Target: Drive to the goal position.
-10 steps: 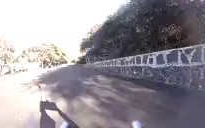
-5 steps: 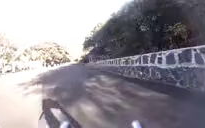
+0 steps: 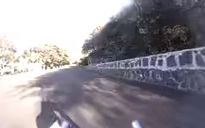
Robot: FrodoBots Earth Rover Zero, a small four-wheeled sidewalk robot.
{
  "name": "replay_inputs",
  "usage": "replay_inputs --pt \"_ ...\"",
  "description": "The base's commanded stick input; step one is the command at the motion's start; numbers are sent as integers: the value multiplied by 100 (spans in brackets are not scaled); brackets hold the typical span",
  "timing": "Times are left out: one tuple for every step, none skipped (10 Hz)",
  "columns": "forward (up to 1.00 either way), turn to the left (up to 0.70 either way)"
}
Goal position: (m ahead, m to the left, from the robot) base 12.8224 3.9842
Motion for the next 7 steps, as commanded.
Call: replay_inputs --pt "70 0" --pt "70 0" --pt "70 0" --pt "70 0" --pt "70 0" --pt "70 0" --pt "70 0"
